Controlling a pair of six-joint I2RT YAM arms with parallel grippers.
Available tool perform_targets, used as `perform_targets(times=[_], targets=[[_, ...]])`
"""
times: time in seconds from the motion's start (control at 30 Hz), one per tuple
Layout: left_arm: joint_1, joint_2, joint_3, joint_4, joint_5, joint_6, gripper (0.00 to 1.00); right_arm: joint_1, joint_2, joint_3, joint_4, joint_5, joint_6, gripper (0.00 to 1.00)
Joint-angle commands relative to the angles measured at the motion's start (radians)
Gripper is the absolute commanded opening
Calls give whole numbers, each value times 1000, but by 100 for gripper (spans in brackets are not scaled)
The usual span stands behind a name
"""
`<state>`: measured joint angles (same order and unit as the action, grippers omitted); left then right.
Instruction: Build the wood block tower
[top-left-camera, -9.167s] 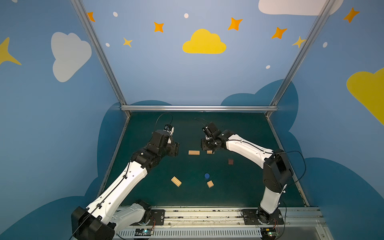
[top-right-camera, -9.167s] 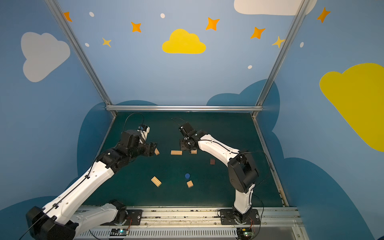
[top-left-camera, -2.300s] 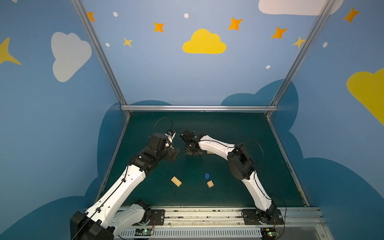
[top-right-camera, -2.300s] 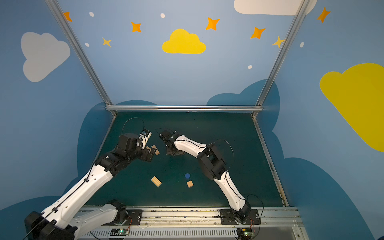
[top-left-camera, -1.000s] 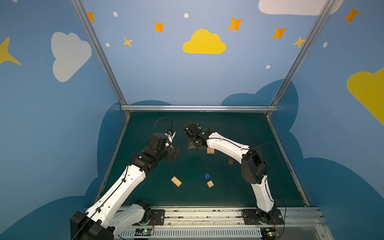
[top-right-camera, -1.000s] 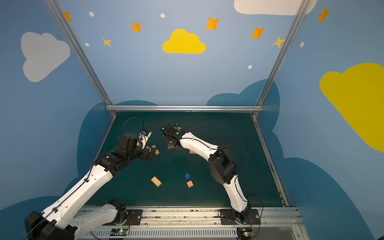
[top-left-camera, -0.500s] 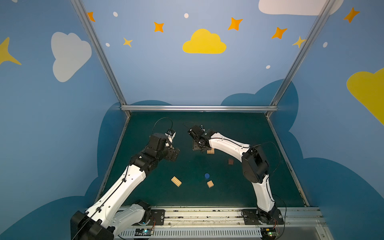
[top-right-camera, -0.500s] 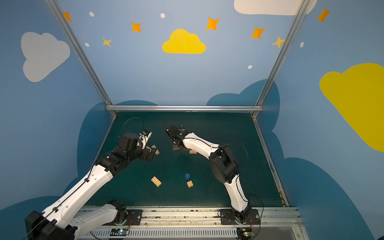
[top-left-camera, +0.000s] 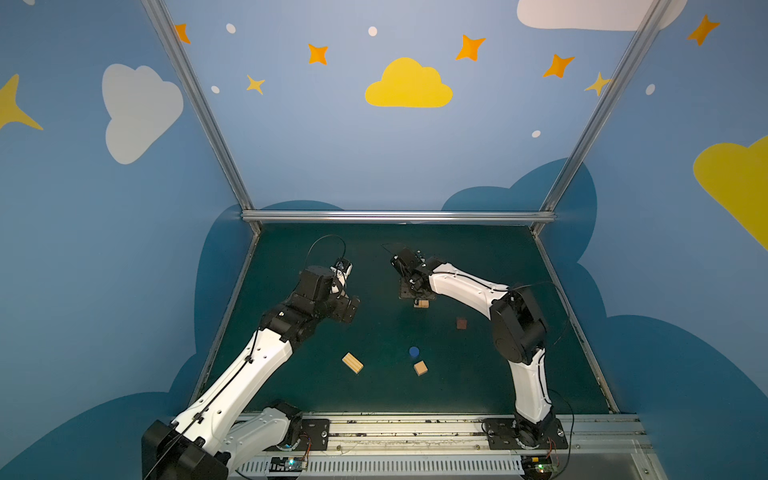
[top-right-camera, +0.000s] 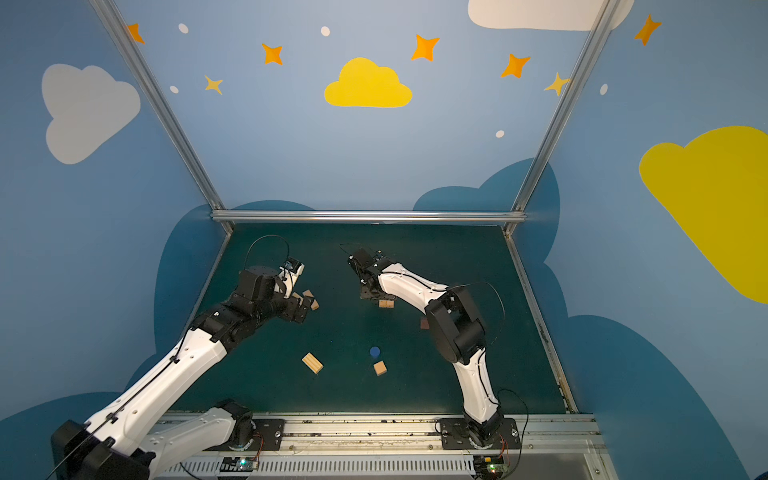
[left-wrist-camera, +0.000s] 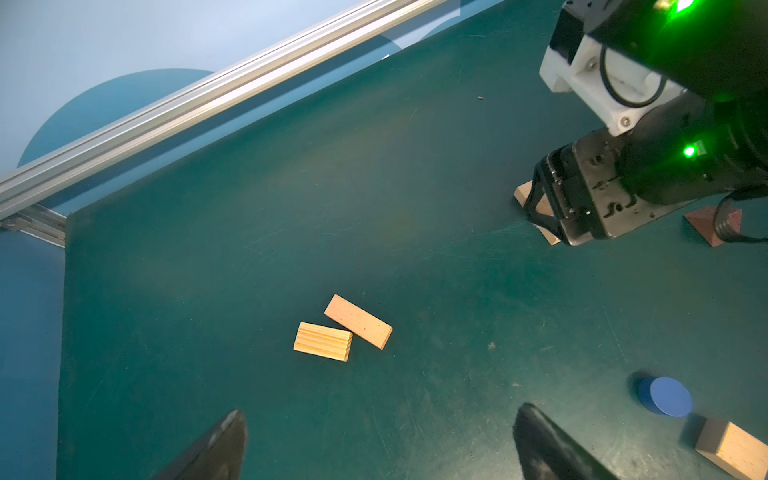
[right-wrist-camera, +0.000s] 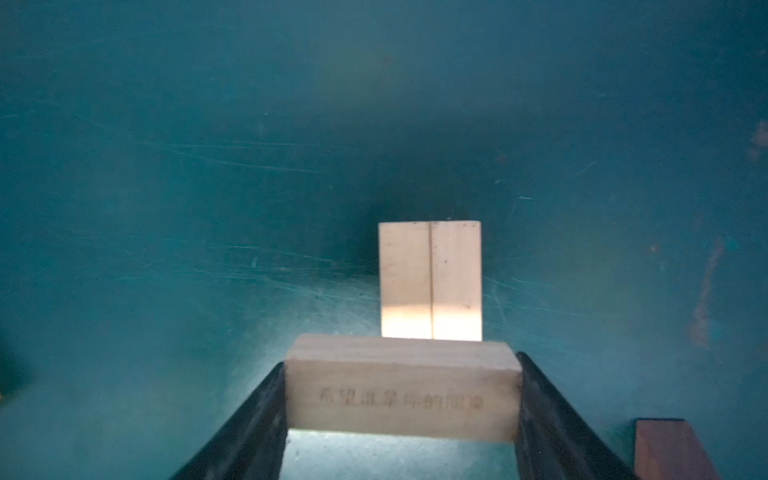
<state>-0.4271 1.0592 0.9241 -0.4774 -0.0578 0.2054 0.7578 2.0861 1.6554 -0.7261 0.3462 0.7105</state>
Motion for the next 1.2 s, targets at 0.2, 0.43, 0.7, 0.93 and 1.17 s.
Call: perform_targets(times=[0.2,0.43,0.7,0.93,1.17], targets=[[4,17,-5,7,12,-4,100,-29,-20,-19,14,-35,14,0],[3,21,-5,6,12,-3,100,-40,2,-7,15,-60,3,0],[3,20,-5,5,12,-4,100,-48,27,10,5,-73,-11,0],[3,23,-4,6,12,-1,100,-53,45,27,1,-75,-23,1],[3,28,-4,4,9,-2,100,-62,64,45,-7,-82,-36,2]])
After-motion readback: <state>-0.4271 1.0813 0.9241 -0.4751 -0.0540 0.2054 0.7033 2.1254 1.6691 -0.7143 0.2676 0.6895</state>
